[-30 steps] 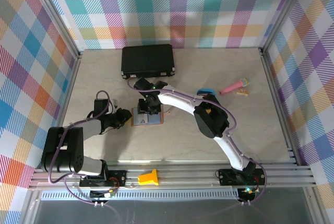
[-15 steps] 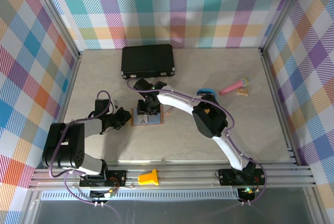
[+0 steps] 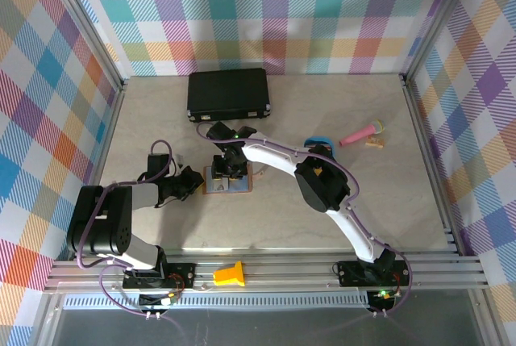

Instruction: Put the credit cards into the card holder

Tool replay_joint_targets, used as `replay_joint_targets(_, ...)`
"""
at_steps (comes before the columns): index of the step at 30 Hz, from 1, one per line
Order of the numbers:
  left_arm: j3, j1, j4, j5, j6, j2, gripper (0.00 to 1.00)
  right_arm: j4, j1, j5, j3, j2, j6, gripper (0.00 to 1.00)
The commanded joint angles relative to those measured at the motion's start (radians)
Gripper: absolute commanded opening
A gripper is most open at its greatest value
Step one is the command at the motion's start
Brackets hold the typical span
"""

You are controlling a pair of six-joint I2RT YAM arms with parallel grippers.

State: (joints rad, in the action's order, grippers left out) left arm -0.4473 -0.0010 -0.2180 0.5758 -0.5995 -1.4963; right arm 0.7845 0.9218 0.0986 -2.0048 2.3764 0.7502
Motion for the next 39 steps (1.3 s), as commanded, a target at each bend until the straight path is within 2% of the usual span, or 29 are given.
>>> replay_joint_targets(1,0.016,0.013,-0.016,0.012,0.002,-0.016,0.07,0.009,0.000,0.026,-0.038,0.015,-0.007,0.43)
replay_joint_targets(12,0.024,0.015,-0.032,0.012,-0.004,-0.027,0.06,0.002,0.014,0.026,-0.058,0.012,-0.022,0.40)
replay_joint_targets(28,0.038,0.014,-0.032,0.014,-0.019,0.000,0.05,-0.071,0.012,0.133,-0.056,0.027,0.020,0.37)
replay_joint_targets(34,0.041,0.015,-0.021,0.009,-0.015,0.010,0.05,-0.033,0.006,0.090,-0.044,-0.015,-0.001,0.41)
replay_joint_targets(39,0.038,0.015,-0.018,0.010,-0.008,0.007,0.05,-0.028,-0.019,0.010,0.070,-0.128,-0.022,0.44)
